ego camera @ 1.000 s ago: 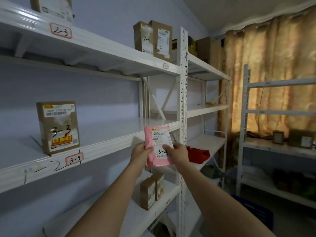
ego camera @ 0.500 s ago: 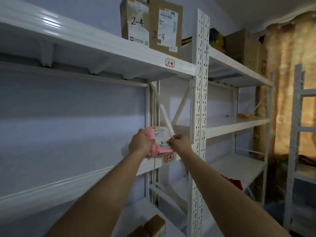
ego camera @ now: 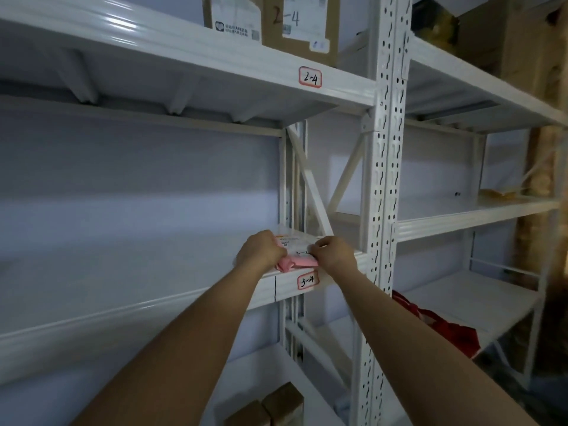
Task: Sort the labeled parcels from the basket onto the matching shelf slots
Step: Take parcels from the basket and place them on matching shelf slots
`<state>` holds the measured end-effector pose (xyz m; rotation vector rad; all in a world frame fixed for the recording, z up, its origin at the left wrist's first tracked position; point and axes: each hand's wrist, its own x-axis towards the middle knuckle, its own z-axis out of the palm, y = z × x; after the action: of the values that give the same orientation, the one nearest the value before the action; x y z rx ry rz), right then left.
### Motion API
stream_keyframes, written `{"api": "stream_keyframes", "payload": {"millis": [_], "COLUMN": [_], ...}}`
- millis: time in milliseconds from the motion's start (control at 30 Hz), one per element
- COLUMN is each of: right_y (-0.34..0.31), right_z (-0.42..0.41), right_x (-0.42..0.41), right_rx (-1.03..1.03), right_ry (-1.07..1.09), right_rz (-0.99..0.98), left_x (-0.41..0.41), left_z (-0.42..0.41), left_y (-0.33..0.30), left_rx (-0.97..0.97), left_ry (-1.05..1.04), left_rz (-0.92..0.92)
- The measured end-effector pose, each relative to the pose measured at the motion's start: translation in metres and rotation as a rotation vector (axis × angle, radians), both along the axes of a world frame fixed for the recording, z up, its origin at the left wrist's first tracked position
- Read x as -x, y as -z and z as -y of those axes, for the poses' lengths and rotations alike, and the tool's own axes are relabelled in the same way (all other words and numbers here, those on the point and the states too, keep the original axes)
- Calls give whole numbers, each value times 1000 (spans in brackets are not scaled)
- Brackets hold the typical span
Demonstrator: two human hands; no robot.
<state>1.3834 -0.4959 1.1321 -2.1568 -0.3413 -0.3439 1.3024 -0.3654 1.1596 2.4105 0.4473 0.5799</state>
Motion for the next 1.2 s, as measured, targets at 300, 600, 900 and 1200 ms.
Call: {"api": "stream_keyframes", "payload": {"millis": [300,600,900,1200], "right_y": [-5,7,94,169], "right_z": [-10,-148,-314,-453], "right_x": [52,238,484,704], "right_rx": [-262,-171,245,396], "right_ry": [211,-270,-770,-1217], "right_rz": [332,424,500,514], "left_x": [68,293,557,825], "left_z": [-24,-129,-225,-300], "left_y": [4,24,89,193], "left_rx": [-6,-266,-442,-208], "left_ry": [-59,-285,-528,-931], "left_rz": [110,113,-203,-548]}}
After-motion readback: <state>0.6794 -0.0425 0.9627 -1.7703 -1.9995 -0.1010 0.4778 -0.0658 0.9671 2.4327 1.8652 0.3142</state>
